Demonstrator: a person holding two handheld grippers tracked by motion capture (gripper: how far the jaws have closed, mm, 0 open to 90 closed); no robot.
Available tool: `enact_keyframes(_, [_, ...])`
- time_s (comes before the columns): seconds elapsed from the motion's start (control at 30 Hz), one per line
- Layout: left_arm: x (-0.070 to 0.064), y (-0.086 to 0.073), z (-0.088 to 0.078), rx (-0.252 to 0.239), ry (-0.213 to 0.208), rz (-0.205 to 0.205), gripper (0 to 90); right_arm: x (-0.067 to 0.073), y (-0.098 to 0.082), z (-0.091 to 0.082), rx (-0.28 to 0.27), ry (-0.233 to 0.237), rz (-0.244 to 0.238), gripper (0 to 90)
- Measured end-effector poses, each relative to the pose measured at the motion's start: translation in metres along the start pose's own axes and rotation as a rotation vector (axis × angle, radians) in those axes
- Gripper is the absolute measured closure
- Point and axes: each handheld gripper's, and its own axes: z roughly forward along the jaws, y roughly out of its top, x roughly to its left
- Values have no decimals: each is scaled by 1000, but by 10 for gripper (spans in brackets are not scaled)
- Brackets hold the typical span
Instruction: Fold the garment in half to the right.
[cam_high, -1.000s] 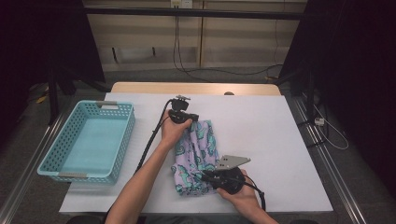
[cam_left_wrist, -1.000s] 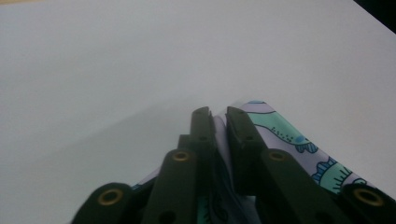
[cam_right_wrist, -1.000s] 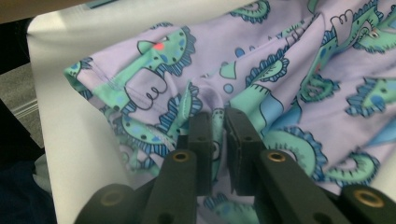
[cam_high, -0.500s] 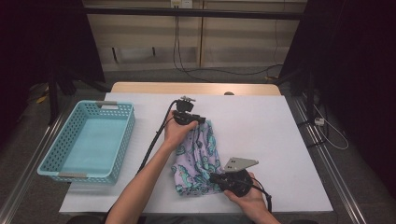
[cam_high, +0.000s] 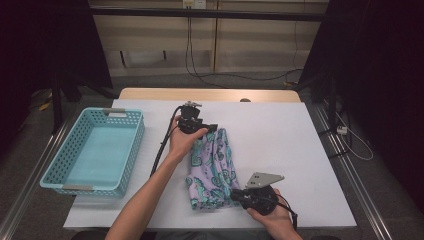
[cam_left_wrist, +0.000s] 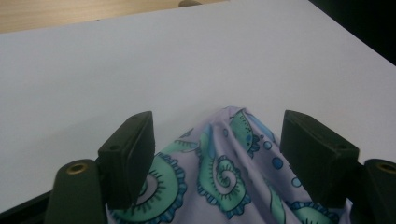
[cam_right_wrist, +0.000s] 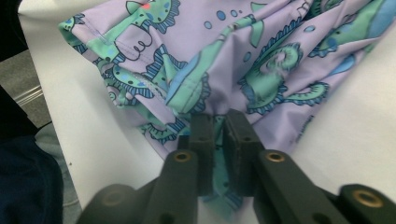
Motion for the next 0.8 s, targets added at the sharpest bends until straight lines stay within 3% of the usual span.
enact_keyframes(0.23, [6,-11,-25,-39,32,14,187,-4,6,-16,-41,-38,-8,710])
enact_keyframes(0.3, [7,-15,-31,-28,40,32,183,-6,6,-21,-49,-51,-6,681])
enact_keyframes(0.43, [7,-24,-39,-38,35,26,176,-7,13,-25,-73,-61,0,670])
enact_keyframes(0.53, [4,-31,-43,-29,43,48,168,-8,24,-21,-85,-66,-14,676])
enact_keyframes(0.67, [3,-41,-47,-33,38,48,166,-14,41,-15,-104,-80,-21,682])
enact_keyframes(0.8, [3,-49,-48,-32,29,39,164,-29,54,10,-78,-96,-18,680])
